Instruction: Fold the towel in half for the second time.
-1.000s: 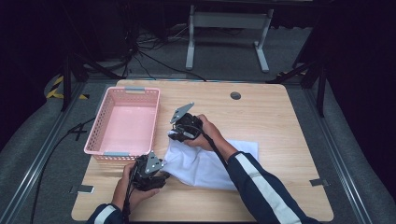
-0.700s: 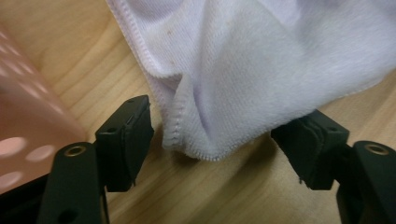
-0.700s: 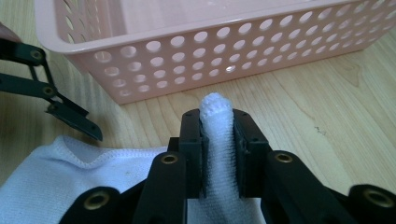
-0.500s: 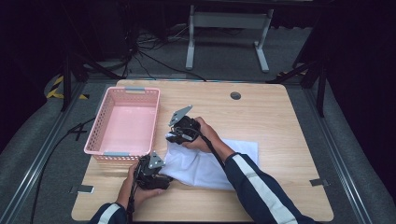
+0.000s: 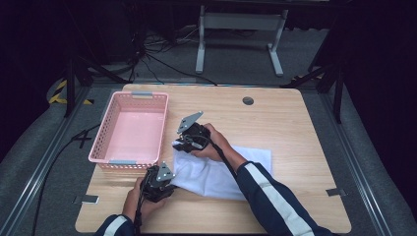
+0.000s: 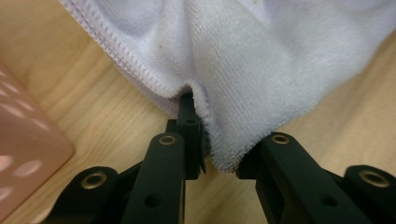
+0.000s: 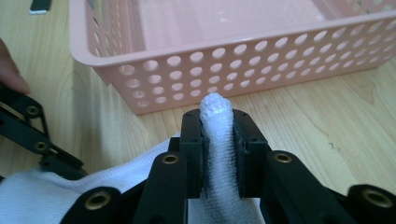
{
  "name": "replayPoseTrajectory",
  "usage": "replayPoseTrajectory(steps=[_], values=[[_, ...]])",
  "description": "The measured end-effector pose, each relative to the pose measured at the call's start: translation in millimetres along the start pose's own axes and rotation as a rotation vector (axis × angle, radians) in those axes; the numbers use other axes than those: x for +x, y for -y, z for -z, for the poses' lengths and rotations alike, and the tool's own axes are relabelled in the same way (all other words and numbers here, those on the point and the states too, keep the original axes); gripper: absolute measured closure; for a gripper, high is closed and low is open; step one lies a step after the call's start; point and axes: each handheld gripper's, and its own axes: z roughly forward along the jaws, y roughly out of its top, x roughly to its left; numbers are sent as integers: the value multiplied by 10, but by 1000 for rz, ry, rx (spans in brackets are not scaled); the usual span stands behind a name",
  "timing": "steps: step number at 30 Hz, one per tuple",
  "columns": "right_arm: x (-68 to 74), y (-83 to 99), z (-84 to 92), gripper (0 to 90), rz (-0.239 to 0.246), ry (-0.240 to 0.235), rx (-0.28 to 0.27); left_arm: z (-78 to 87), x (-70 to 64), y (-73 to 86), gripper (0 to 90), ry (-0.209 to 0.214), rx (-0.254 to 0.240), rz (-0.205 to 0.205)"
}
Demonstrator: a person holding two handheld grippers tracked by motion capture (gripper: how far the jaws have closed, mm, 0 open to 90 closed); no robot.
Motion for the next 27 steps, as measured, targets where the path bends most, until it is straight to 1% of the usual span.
replayPoseTrajectory(steps=[1,2,3,4,5,6,7,8,9,10,11,12,13,14,15,16,17,18,19,20,21,22,23,24,25,26,27], values=[[0,-8,23,772,6,-1,-9,42,-21,-18,777,-4,-25,2],[0,-18,53,772,5,1,-23,77,-25,-36,778,-7,-47,-14],[-5,-26,83,772,6,1,-33,110,-38,-66,779,-11,-59,-19],[-11,-36,125,772,2,7,-45,134,-50,-104,778,-13,-60,-30],[-19,-40,171,772,1,6,-55,155,-64,-157,778,-20,-81,-47],[-27,-39,241,772,4,8,-69,163,-78,-194,778,-18,-92,-45],[-37,-35,288,772,1,15,-75,172,-103,-271,778,-13,-101,-55],[-58,-18,378,772,-7,22,-85,173,-125,-326,777,-15,-100,-76],[-72,-1,439,772,-7,20,-97,175,-188,-448,776,-31,-108,-126],[-99,43,569,771,-12,32,-109,169,-219,-509,774,-36,-114,-142],[-117,70,637,771,-14,40,-115,159,-257,-597,772,-27,-120,-145],[-143,114,733,771,-21,40,-129,141,-299,-686,771,-18,-121,-168],[-167,164,831,771,-28,48,-138,121,-376,-797,767,-31,-107,-223],[-167,164,831,771,-28,48,-138,121,-376,-797,765,-31,-107,-223],[-197,236,955,770,-37,57,-147,92,-470,-916,765,-29,-120,-256],[-240,406,1172,769,-60,57,-174,37,-573,-1054,760,-16,-106,-308],[-240,406,1172,769,-60,57,-174,37,-573,-1054,758,-16,-106,-308],[-270,588,1345,766,-82,62,-191,-59,-678,-1192,755,15,-104,-331],[-286,684,1425,765,-96,65,-195,-106,-715,-1241,753,26,-93,-341],[-296,756,1479,764,-99,73,-199,-106,-715,-1241,745,26,-93,-341],[-296,756,1479,764,-99,73,-199,-189,-782,-1307,745,41,-81,-360],[-312,879,1558,762,-118,82,-206,-256,-841,-1364,733,57,-76,-376],[-323,1007,1619,760,-128,95,-205,-317,-897,-1399,728,69,-80,-383],[-332,1111,1667,757,-142,107,-202,-376,-954,-1430,710,74,-74,-402],[-344,1222,1709,754,-161,115,-198,-430,-1004,-1447,656,88,-79,-410],[-358,1340,1752,749,-172,116,-197,-477,-1046,-1457,608,122,-90,-400],[-367,1459,1791,732,-188,118,-194,-522,-1080,-1464,556,142,-98,-398]])
